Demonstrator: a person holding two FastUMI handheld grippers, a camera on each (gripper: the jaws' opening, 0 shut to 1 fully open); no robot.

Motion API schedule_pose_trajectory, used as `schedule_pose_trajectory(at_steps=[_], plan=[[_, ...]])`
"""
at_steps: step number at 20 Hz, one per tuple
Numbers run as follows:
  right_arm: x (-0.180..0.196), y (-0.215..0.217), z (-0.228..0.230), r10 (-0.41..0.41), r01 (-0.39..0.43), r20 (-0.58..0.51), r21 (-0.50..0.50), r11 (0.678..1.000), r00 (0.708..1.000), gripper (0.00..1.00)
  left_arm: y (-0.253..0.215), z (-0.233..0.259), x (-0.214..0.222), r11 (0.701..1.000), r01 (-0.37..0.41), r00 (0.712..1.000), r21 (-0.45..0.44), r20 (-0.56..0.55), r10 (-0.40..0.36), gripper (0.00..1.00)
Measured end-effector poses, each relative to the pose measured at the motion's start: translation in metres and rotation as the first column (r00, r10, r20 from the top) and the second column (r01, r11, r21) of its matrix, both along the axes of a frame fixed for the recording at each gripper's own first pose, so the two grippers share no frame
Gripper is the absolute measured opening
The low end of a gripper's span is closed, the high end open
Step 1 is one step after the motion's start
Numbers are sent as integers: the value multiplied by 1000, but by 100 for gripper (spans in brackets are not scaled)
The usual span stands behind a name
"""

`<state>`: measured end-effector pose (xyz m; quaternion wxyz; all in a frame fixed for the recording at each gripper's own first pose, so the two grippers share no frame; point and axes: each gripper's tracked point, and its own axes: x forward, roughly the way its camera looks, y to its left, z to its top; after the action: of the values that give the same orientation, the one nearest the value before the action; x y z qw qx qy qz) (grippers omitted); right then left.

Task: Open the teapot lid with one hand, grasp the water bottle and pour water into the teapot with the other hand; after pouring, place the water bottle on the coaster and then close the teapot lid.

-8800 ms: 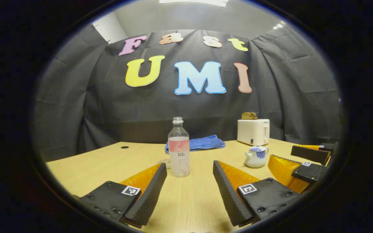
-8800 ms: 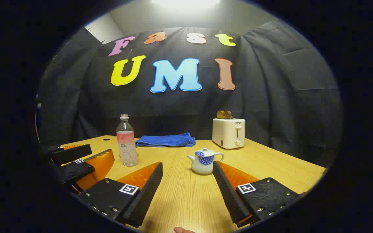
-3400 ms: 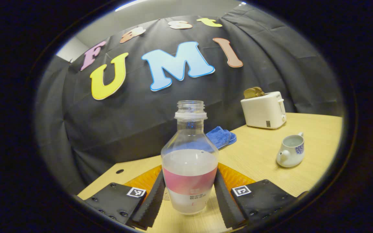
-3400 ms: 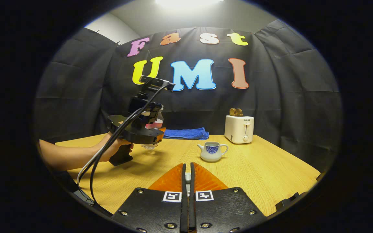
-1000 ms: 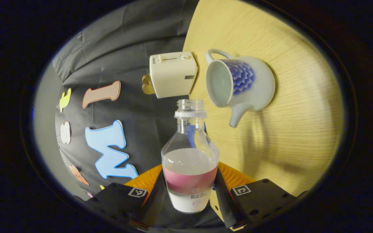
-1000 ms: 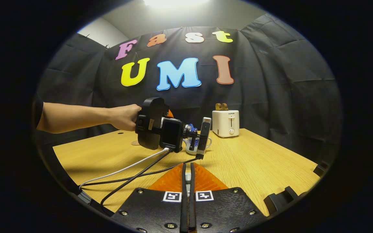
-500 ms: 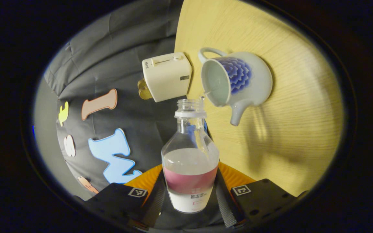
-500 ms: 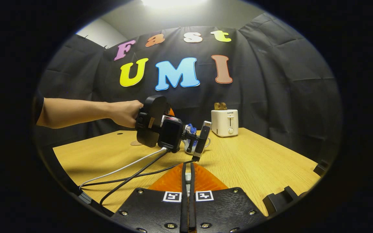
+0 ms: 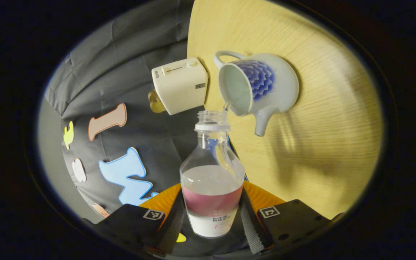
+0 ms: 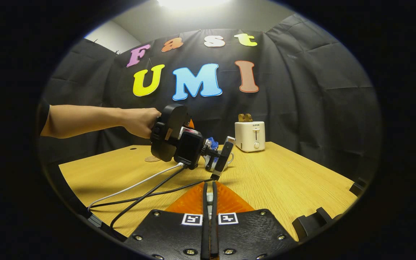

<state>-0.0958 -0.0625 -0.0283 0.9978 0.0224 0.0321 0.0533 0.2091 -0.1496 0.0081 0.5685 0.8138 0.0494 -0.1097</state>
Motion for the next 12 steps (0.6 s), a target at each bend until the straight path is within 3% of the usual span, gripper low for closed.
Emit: schedule_pose_trajectory(at_steps=[12], plan=[[1,3,1,9,-9,3,9,1000,1000,1,-10,12,4,990,40,999,134,19,-43,87]])
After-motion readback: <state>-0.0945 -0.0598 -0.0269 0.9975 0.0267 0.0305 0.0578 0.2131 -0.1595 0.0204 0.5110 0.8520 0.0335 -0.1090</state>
